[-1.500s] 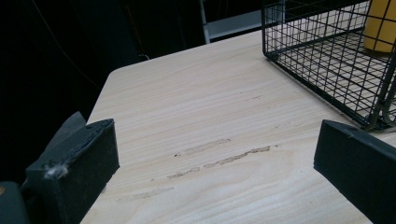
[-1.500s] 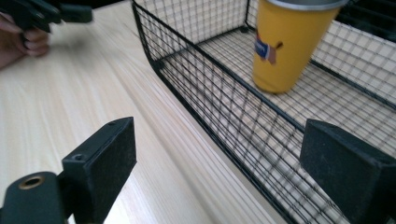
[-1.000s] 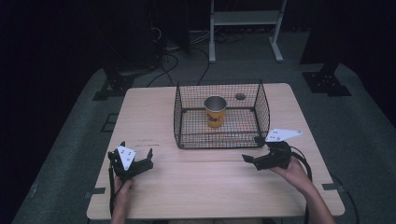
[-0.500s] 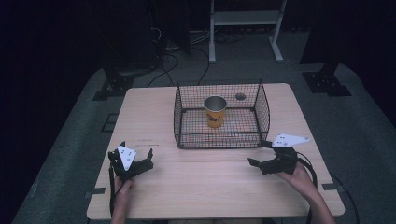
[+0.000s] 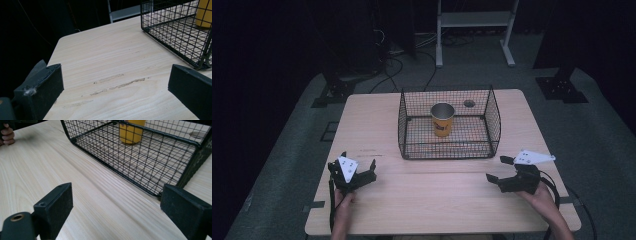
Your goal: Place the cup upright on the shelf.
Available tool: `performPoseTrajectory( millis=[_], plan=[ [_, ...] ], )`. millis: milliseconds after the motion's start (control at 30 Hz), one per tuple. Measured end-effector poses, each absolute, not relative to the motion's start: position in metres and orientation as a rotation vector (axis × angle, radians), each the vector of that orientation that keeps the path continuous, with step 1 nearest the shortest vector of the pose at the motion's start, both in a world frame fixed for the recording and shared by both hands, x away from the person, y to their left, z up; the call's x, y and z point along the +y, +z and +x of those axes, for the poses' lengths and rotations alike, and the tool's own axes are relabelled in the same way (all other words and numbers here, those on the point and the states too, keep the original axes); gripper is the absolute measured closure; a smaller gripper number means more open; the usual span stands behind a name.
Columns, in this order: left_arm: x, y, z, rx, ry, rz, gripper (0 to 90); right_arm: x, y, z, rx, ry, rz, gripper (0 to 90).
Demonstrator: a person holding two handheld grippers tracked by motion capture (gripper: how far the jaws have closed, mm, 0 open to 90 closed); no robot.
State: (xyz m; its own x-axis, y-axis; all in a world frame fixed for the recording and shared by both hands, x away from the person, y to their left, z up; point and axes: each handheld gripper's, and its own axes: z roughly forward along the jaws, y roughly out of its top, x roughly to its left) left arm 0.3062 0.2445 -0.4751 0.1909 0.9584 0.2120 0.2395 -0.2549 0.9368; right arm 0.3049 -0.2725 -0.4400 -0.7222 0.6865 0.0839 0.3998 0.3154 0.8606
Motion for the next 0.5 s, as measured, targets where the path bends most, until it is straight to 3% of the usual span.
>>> performPoseTrajectory(
  millis=[500],
  plan=[
    [0.245, -0.475, 0.306, 1.161, 1.118, 1.650, 0.0, -0.293, -0.465, 0.288, 2.237, 1.362, 1.072, 10.2]
  ],
)
